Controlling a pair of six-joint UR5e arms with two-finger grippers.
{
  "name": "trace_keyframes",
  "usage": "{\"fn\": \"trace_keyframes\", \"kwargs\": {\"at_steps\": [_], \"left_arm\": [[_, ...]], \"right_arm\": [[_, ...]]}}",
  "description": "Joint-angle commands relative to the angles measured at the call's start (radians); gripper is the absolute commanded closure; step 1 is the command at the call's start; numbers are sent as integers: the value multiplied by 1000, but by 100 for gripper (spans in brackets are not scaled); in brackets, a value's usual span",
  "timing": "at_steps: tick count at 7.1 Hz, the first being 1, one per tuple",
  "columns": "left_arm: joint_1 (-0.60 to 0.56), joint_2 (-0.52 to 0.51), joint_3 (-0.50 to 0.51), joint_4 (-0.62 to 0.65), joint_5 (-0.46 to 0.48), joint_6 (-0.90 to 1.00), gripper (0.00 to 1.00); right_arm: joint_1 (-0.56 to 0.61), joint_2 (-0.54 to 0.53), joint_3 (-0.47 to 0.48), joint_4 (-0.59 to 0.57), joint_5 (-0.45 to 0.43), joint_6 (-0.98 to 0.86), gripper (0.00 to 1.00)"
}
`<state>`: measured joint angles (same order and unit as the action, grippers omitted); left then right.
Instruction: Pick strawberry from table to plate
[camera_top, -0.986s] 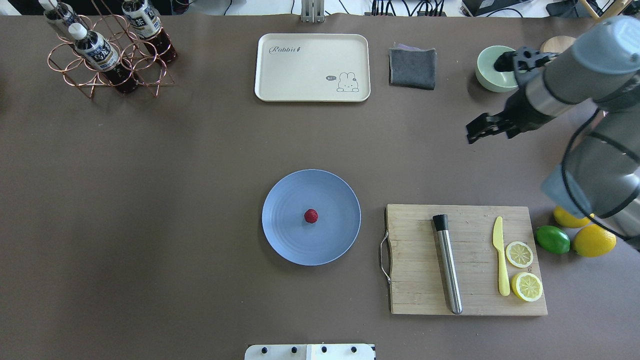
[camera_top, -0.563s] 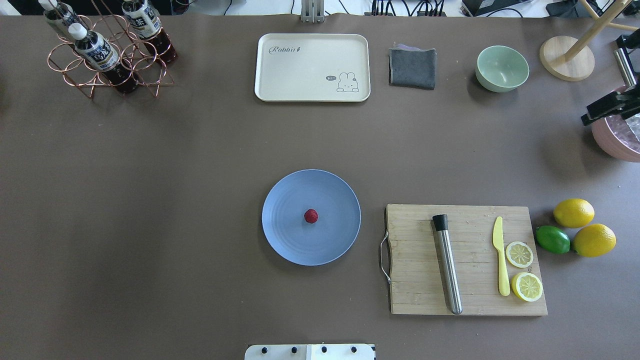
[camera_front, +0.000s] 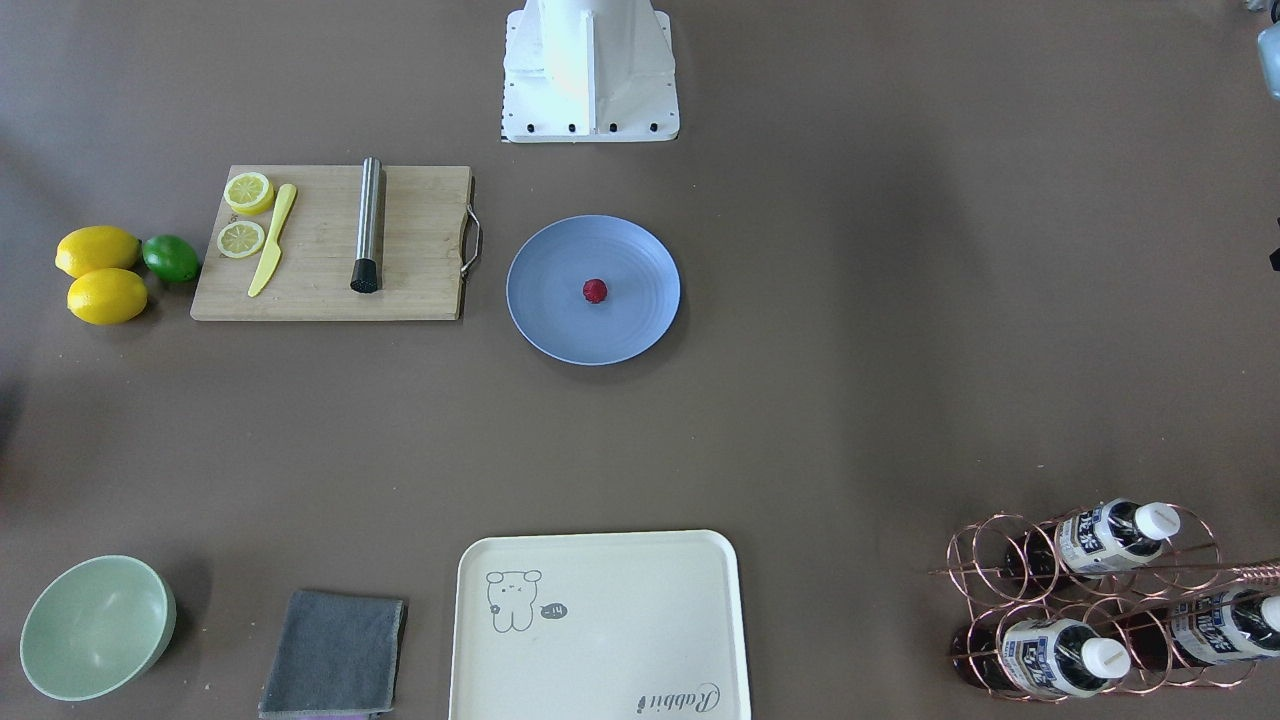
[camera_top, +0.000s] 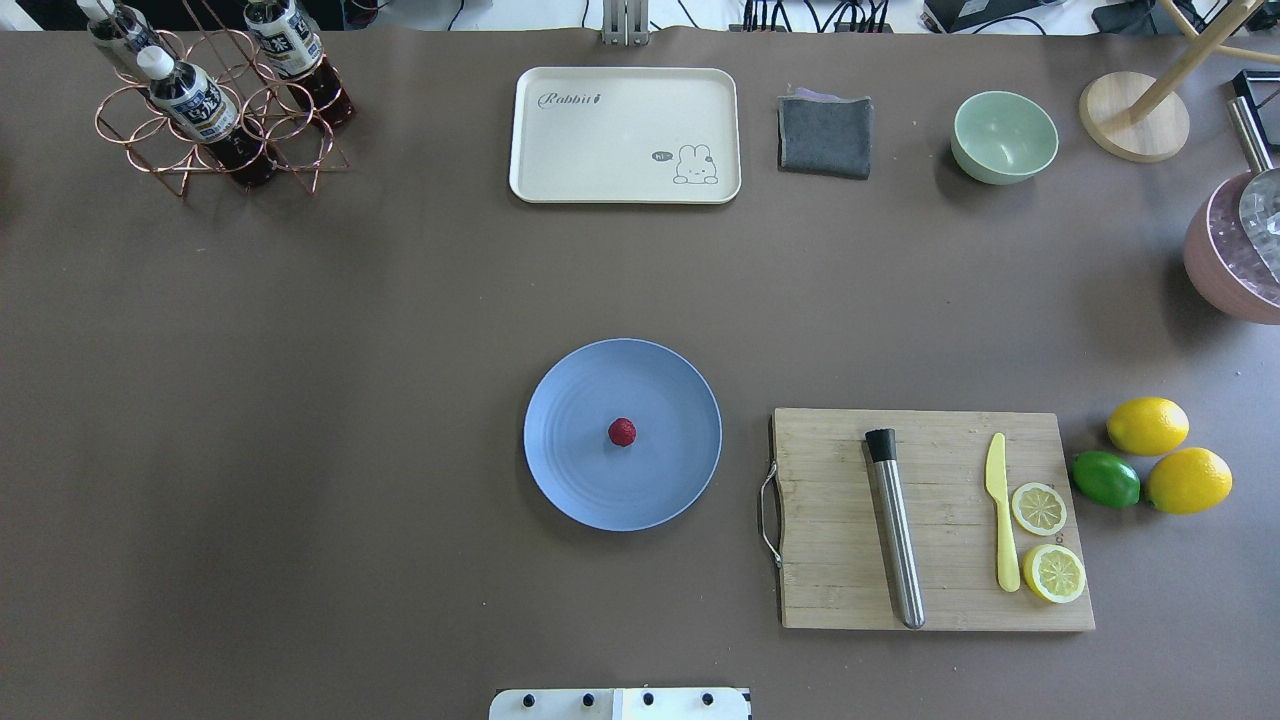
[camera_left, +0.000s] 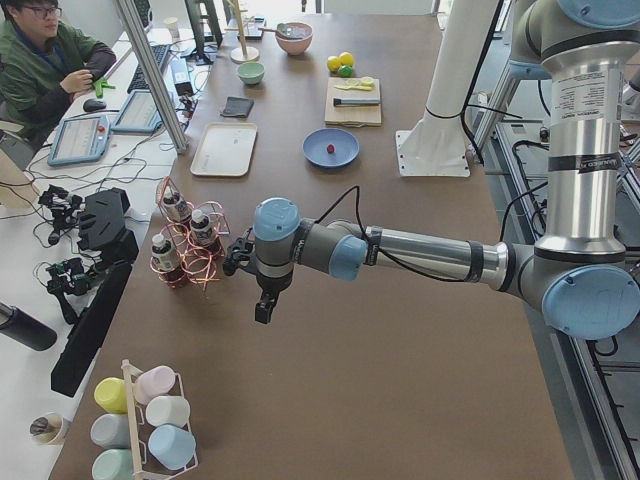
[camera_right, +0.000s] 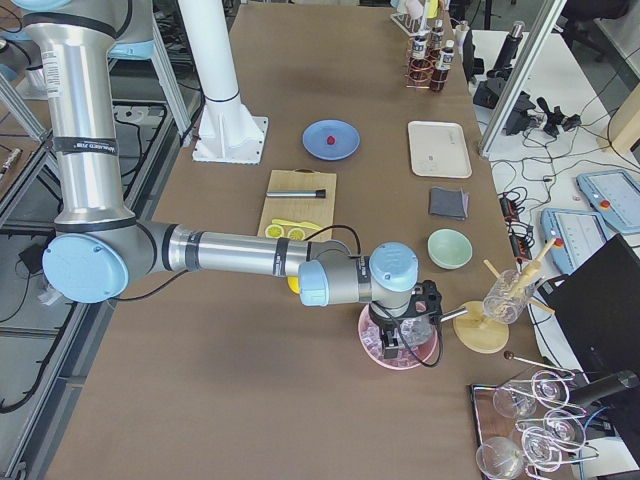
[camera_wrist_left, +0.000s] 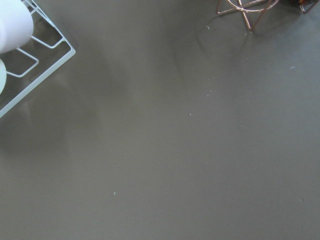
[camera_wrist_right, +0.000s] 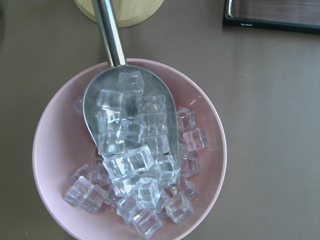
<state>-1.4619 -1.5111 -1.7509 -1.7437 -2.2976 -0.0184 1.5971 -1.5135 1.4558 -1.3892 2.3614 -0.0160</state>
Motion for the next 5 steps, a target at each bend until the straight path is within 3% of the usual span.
{"fn": "trace_keyframes", "kwargs": {"at_steps": [1, 3, 5], "left_arm": [[-18, -8, 1, 24, -3, 0, 2], [-25, -1, -1, 26, -3, 0, 2], [-31, 3, 2, 26, -3, 0, 2]], "right_arm": [[43, -1, 29, -69, 24, -10, 0], [41, 4, 104, -161, 7, -1, 0], [29, 3, 130, -172, 4, 4, 0]]}}
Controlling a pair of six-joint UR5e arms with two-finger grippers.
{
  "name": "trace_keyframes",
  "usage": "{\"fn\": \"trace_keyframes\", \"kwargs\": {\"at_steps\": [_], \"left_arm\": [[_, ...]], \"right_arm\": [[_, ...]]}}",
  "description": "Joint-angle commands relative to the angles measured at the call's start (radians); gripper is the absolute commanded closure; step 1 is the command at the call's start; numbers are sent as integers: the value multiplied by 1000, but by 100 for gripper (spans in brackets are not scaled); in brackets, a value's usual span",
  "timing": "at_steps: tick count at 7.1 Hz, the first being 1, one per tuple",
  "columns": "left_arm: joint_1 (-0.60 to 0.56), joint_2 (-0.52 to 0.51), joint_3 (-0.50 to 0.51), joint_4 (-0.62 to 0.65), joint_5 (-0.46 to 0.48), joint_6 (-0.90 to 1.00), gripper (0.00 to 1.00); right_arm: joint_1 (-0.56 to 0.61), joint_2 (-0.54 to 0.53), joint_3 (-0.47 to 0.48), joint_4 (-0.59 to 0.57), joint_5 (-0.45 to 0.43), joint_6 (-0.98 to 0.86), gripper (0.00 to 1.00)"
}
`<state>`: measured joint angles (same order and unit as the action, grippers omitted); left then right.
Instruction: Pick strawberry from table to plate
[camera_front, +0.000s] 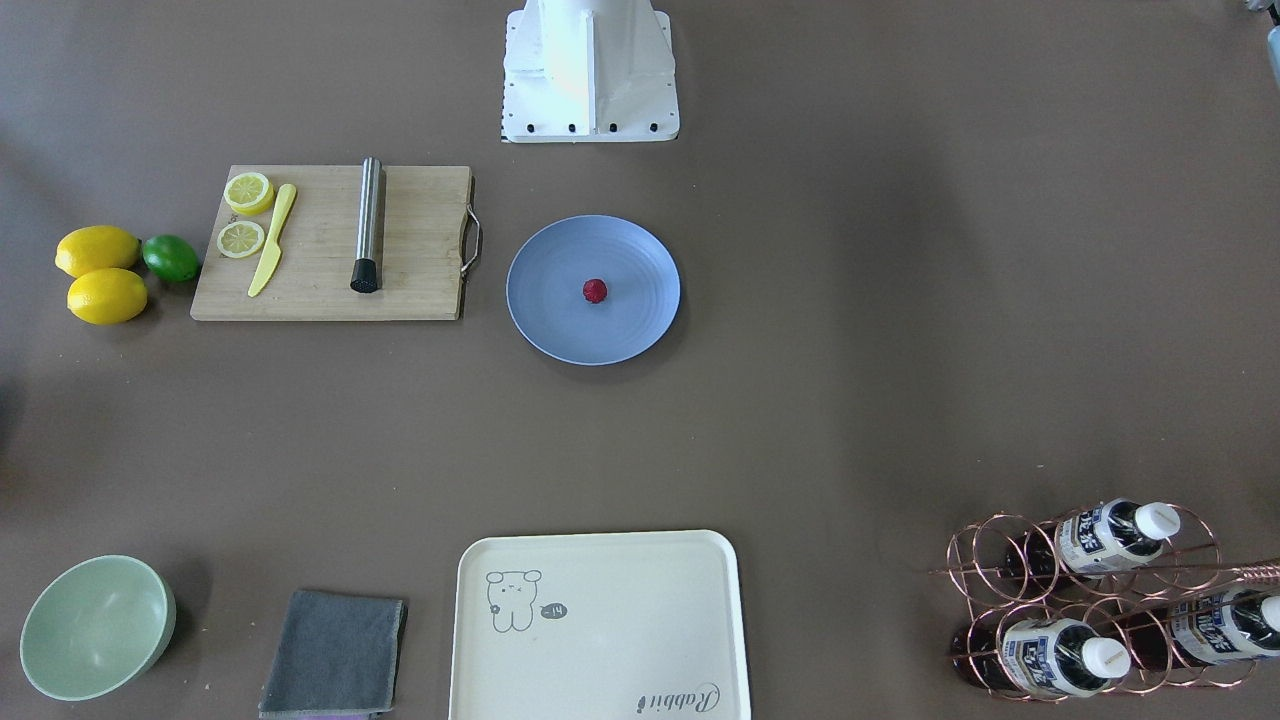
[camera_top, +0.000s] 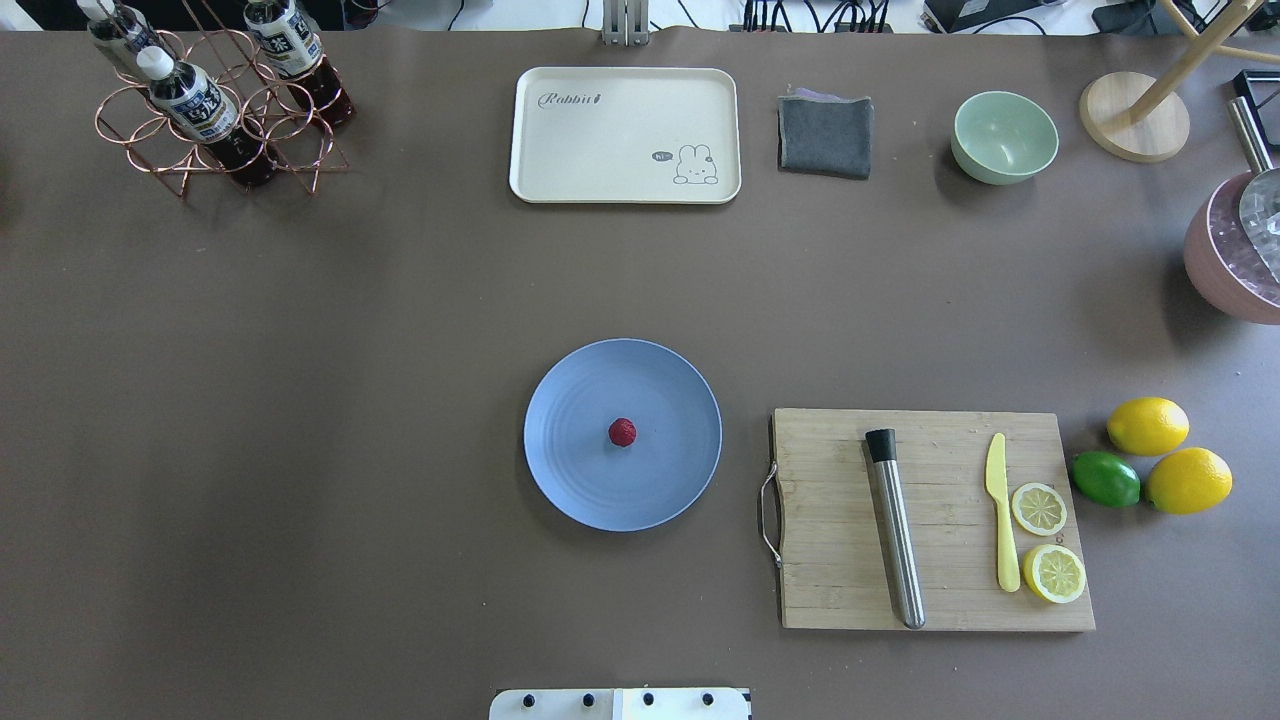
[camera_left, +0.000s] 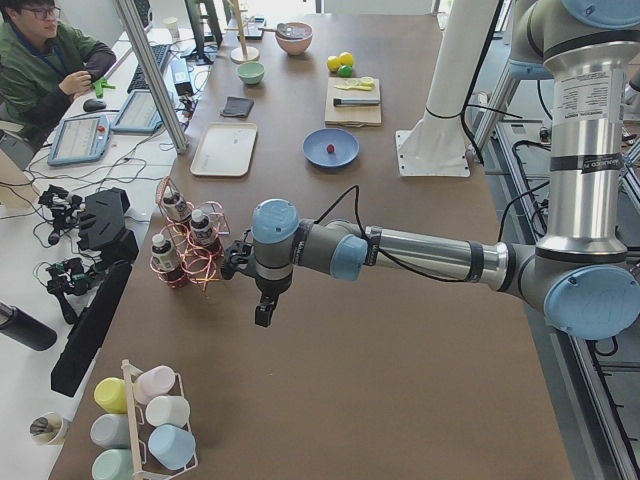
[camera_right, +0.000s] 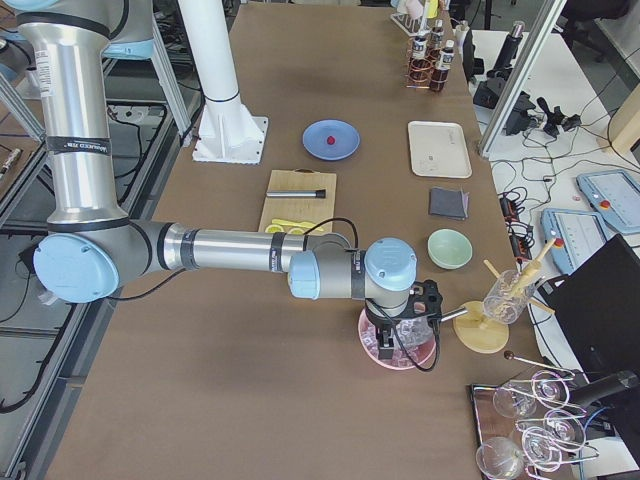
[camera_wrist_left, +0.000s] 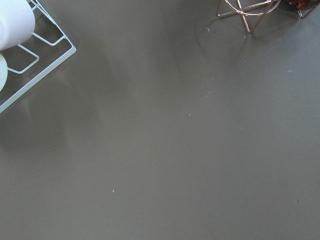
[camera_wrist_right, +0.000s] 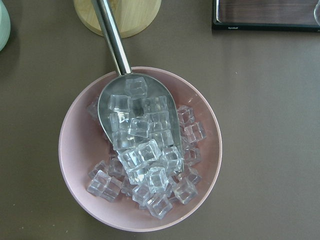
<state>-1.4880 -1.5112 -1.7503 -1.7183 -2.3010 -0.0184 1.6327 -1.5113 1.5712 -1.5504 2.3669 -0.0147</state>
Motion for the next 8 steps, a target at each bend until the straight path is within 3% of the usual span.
{"fn": "trace_keyframes", "kwargs": {"at_steps": [1, 8], "left_arm": [[-5, 6, 0, 0, 0, 0, 2], [-89, 43, 17, 0, 2, 2, 2]], "right_arm": [[-7, 0, 13, -11, 0, 2, 0], [-8, -10, 15, -5, -3, 1, 0]]}}
